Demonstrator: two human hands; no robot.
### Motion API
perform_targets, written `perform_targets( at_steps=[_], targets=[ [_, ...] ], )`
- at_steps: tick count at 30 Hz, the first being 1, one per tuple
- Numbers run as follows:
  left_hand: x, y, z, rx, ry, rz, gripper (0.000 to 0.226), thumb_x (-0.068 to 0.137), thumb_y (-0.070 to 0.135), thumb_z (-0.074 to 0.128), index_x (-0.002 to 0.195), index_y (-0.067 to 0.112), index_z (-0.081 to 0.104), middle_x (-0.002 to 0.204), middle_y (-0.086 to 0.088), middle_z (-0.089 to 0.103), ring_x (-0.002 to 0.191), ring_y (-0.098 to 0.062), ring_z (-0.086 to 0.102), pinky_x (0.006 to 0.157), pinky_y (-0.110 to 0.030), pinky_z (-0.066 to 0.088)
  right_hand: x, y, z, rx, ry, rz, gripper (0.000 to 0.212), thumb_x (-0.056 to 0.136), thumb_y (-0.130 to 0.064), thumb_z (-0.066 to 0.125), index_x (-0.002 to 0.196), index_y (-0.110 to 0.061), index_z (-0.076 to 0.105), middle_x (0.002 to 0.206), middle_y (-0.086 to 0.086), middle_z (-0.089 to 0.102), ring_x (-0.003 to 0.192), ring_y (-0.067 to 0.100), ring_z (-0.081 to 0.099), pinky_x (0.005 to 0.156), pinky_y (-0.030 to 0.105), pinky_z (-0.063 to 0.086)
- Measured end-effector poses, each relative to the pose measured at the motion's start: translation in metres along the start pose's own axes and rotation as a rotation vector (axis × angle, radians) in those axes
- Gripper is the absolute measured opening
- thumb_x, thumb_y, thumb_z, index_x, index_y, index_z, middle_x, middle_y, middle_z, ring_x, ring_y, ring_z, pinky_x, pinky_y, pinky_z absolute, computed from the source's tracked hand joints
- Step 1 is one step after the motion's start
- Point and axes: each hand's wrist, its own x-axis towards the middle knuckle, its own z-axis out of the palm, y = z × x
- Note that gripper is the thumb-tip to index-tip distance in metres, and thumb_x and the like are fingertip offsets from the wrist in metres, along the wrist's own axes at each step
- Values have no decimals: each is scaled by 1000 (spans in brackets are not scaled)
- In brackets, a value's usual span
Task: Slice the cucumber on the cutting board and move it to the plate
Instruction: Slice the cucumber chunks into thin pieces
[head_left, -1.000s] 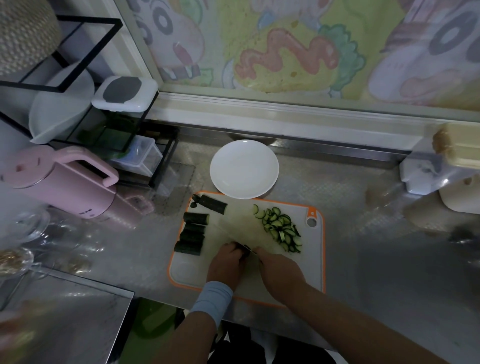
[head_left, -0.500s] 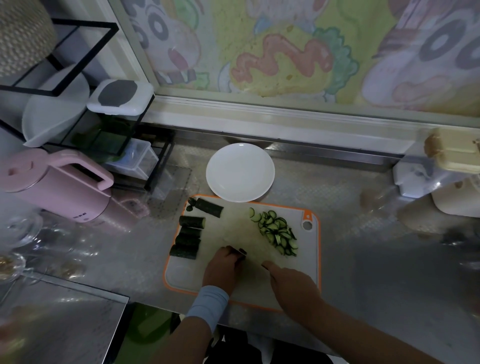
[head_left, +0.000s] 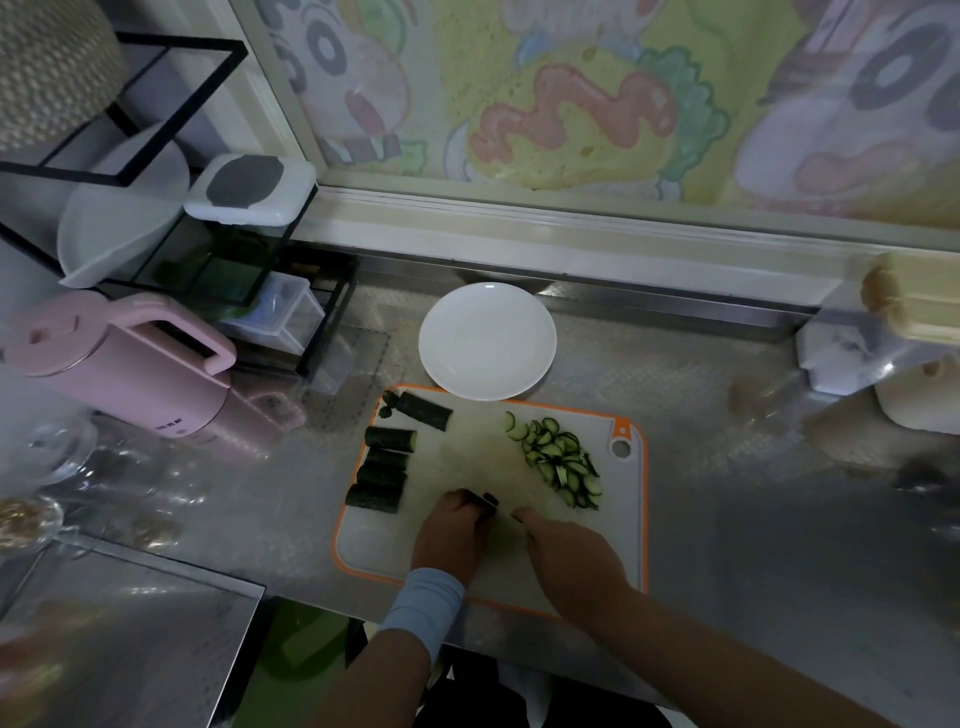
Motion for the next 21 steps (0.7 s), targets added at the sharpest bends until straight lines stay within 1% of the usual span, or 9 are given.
perform_targets(
  at_steps=[3,5,7,10,13,16,18,21],
  targets=[
    [-1,-3,3,6,-7,-8,21,69,10,80,88,17,75,84,-6,68,70,-24,64,58,-24,53,-11,6,-2,-6,-13,4,45,101,-24,31,145,-31,30,94,3,64,81,25,61,64,32,41],
    [-1,-4,4,1,-5,-22,21,73,12,77,92,18,75,89,-6,68,74,-23,64,63,-24,52,-16,11,-1,-5,-13,13,45,100,-22,34,144,-30,31,91,2,63,78,23,61,64,34,46],
    [-1,-5,4,-5,-4,-20,21,72,11,78,92,19,75,90,-4,68,76,-21,65,64,-22,51,-18,15,0,-6,-7,23,44,100,-22,34,143,-31,32,89,1,63,77,22,62,66,35,50],
    [0,-3,3,-8,1,-22,22,72,11,78,92,19,75,91,-3,68,78,-20,65,65,-21,51,-16,16,4,25,-14,36,41,101,-25,31,142,-31,34,92,2,65,80,23,62,67,34,48],
    [-1,-4,3,-34,14,-24,22,70,9,79,90,18,75,91,-2,69,80,-20,65,64,-21,50,-8,9,7,21,-23,39,43,101,-24,31,143,-29,35,101,5,66,88,26,63,68,32,43],
    [-1,-2,2,-33,14,-28,21,72,9,77,91,19,75,90,-1,69,80,-19,64,63,-22,50,4,1,7,29,-30,55,43,102,-24,31,145,-28,33,113,8,64,99,28,61,76,32,45],
    [0,-1,1,-32,24,-20,21,70,9,79,88,19,75,87,-1,70,78,-20,64,61,-23,51,9,-4,7,23,-48,58,45,102,-24,30,147,-27,31,118,9,62,103,28,60,80,31,44],
    [0,0,-1,-41,26,-16,18,71,9,78,87,18,75,85,-2,70,76,-22,64,57,-26,52,11,-5,5,20,-41,40,44,102,-23,30,146,-27,32,116,9,63,101,29,60,76,30,42]
  ],
)
